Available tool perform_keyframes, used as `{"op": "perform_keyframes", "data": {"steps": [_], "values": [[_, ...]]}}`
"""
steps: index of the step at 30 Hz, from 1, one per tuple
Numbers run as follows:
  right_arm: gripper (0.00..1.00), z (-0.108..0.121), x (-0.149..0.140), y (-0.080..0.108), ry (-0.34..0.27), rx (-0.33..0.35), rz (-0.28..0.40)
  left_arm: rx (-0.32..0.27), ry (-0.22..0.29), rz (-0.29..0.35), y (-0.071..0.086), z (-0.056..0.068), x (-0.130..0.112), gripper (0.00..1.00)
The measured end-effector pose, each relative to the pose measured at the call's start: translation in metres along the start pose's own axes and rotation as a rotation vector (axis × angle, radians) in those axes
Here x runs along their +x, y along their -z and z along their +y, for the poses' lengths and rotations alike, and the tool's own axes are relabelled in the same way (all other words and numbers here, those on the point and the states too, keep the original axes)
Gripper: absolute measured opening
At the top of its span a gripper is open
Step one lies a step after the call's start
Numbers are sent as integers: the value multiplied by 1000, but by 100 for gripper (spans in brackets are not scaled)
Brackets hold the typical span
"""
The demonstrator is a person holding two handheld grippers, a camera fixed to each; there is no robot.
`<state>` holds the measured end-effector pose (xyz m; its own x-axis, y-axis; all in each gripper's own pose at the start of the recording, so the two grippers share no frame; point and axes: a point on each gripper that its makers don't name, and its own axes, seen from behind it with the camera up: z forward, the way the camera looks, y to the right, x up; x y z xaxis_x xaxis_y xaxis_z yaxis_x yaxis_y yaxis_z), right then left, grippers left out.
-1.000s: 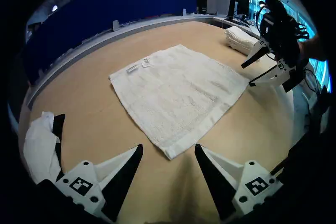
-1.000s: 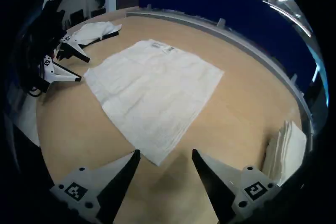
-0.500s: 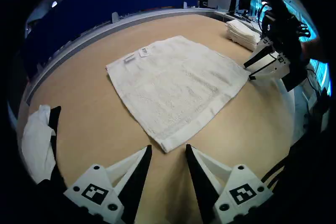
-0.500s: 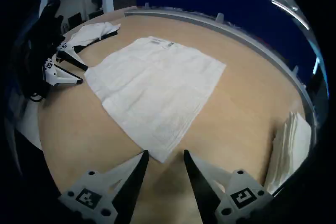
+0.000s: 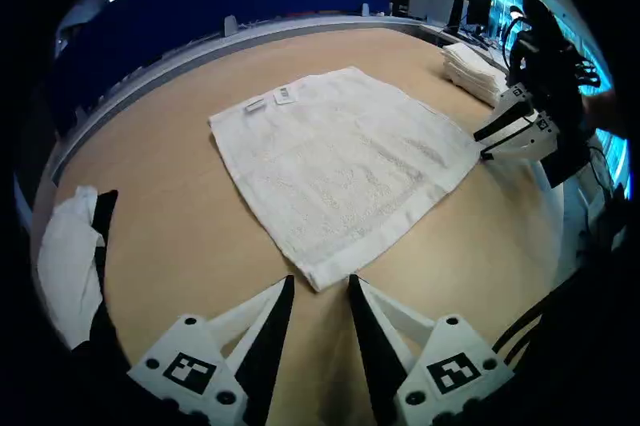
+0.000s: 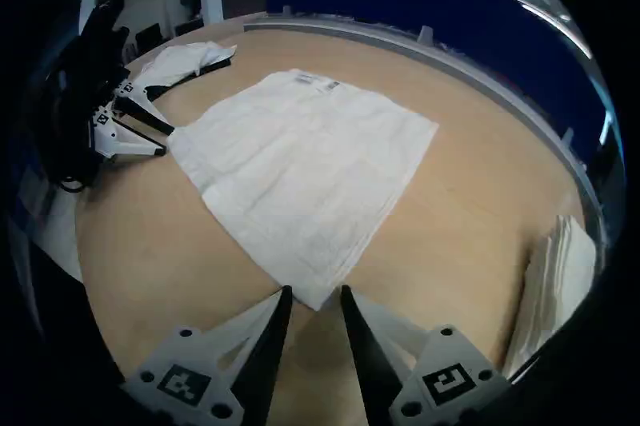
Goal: Fold towel
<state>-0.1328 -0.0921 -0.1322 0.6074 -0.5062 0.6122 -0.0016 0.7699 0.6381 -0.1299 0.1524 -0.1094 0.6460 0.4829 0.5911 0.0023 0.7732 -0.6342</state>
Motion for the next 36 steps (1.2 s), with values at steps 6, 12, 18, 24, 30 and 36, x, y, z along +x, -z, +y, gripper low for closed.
{"op": "perform_keyframes", "data": {"steps": [6,12,18,24,30,36], "values": [[39,-2,0,-1,-5,6,1,18,16,-6,-1,-4,0,30],[29,-1,0,-2,-17,6,-2,19,10,-15,-1,-3,-1,20],[21,0,0,-3,-32,6,-4,21,17,-15,-1,-2,-1,15],[20,-4,1,-3,-41,16,-6,16,32,-19,-1,-2,-1,10],[20,-6,2,-2,-53,25,-3,-1,54,-19,0,1,-2,7],[19,-7,5,1,-49,26,6,19,60,-19,3,-2,-3,6]]}}
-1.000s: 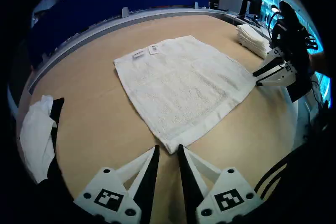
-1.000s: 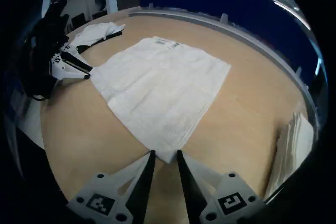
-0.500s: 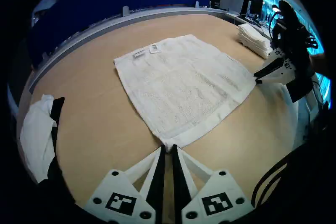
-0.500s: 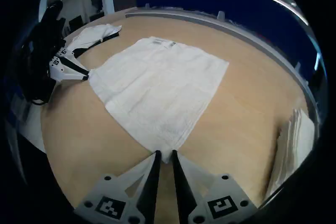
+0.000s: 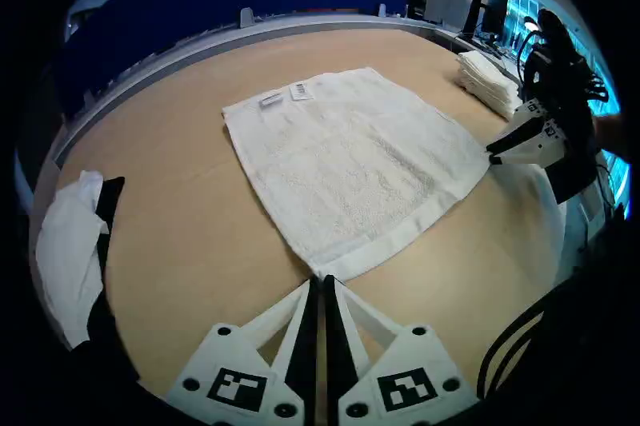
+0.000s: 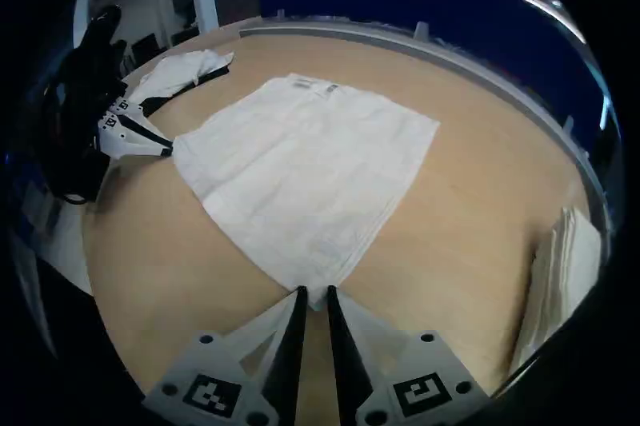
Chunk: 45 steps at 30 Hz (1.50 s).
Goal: Fold towel
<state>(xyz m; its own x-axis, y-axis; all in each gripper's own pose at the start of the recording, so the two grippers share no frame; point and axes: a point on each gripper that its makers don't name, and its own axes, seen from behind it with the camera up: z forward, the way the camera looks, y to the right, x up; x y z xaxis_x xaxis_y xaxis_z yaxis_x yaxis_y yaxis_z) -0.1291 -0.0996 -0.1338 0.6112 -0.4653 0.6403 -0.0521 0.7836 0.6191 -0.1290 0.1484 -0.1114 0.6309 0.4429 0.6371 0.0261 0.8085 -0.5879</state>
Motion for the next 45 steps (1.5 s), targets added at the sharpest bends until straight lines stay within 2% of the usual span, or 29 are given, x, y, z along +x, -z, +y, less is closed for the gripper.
{"op": "perform_keyframes", "data": {"steps": [11,15,20,29,35,45], "values": [[16,0,2,0,15,2,2,-4,17,1,-1,0,1,6],[11,5,-2,-4,13,-24,-12,-7,18,0,-2,0,1,6],[11,5,0,-4,1,-11,-14,-9,20,0,-2,-1,0,6],[11,4,2,0,26,-5,-27,-6,18,-1,0,-2,2,6],[10,5,12,9,34,-13,-13,-6,28,10,8,-3,9,5],[10,6,39,33,38,-23,36,2,74,41,31,-9,25,5]]}}
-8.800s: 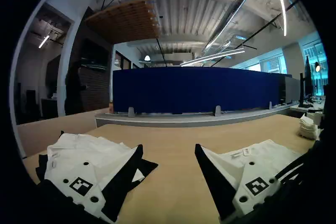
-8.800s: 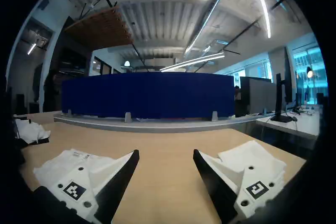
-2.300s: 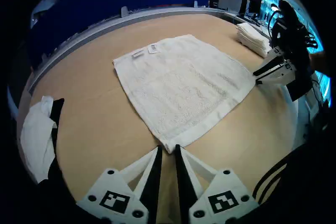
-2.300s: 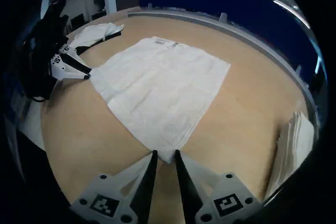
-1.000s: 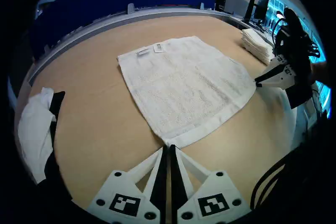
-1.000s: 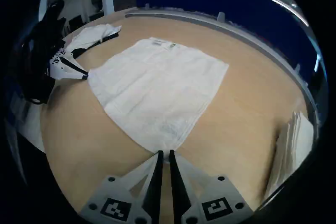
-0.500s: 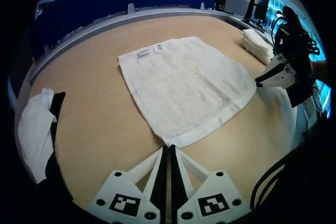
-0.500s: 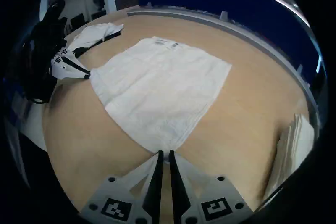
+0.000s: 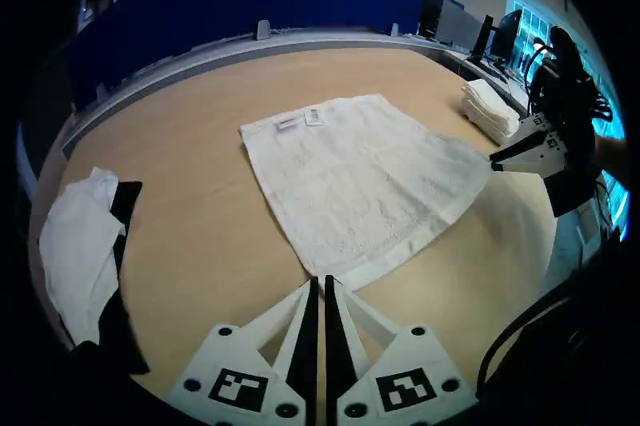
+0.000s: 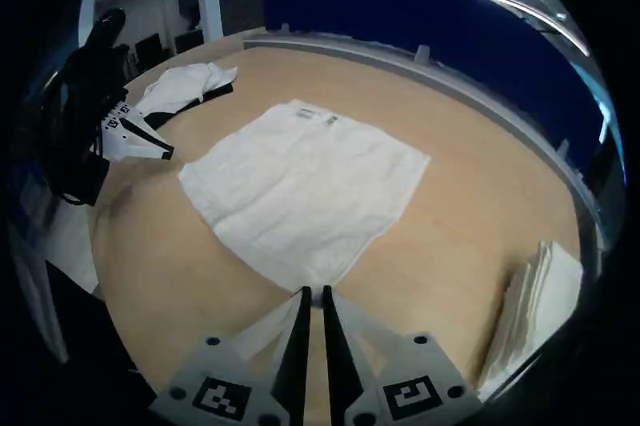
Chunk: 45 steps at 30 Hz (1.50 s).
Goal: Fold towel
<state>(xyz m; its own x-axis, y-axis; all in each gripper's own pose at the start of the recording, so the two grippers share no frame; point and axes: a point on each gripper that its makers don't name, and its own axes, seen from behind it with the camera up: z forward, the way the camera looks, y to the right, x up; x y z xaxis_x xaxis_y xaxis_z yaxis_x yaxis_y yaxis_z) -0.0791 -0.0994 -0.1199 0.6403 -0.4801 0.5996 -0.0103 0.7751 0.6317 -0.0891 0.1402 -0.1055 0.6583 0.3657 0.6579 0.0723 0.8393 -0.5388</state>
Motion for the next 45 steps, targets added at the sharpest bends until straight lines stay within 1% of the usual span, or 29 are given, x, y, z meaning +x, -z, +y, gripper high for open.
{"op": "perform_keyframes", "data": {"steps": [3,11,19,21,25,30,35,37,39,45], "values": [[10,1,3,3,2,-2,6,0,2,0,2,-1,0,5],[10,-2,0,0,7,1,-2,-4,-16,-22,-9,0,-10,6],[10,-2,-4,-1,14,5,-10,-37,-10,-39,-20,6,-19,45],[10,-2,-4,-1,15,5,-12,-39,-7,-41,-22,6,-20,45],[10,-2,-4,-2,17,6,-13,-40,-12,-42,-24,6,-20,45],[10,-3,-3,-3,19,9,-13,-54,-23,-54,-27,12,-24,39],[10,-2,-2,-4,23,8,-14,-50,-33,-64,-31,13,-27,33],[10,-2,-3,-5,23,8,-15,-36,-33,-61,-31,10,-27,16],[10,-2,-3,-5,23,8,-15,-27,-31,-60,-32,9,-26,10],[10,-3,-4,-5,19,11,-11,-32,-21,-61,-30,9,-27,8]]}}
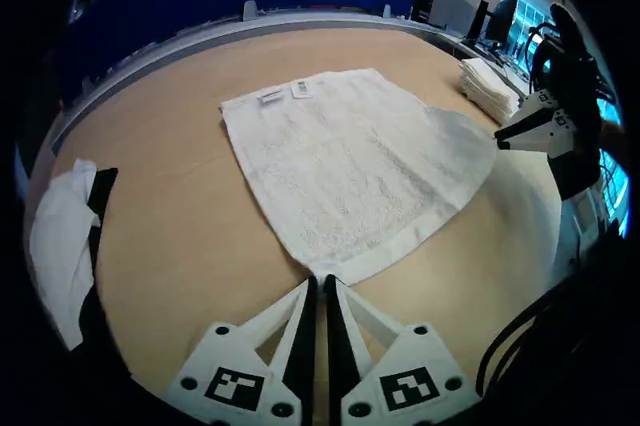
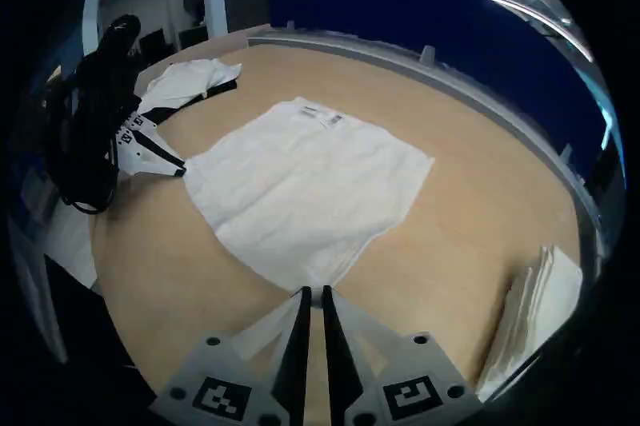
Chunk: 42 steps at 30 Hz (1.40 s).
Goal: Fold towel
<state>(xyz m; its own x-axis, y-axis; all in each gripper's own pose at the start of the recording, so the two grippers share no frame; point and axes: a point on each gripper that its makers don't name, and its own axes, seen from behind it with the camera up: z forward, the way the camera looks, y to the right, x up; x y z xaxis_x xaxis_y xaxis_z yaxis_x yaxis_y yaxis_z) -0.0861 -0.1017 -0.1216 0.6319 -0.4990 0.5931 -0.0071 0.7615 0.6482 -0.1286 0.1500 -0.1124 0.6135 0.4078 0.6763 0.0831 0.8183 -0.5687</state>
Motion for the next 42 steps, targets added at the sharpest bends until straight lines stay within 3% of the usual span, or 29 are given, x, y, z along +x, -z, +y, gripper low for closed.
{"op": "perform_keyframes", "data": {"steps": [8,21,35,42], "values": [[10,-2,5,3,5,7,11,9,35,6,12,-5,5,8],[10,-5,30,32,12,4,53,12,82,64,56,-1,40,7],[10,-14,49,78,-13,9,87,-9,102,88,103,18,54,7],[10,-14,43,83,-13,9,78,-14,118,86,110,23,50,7]]}}
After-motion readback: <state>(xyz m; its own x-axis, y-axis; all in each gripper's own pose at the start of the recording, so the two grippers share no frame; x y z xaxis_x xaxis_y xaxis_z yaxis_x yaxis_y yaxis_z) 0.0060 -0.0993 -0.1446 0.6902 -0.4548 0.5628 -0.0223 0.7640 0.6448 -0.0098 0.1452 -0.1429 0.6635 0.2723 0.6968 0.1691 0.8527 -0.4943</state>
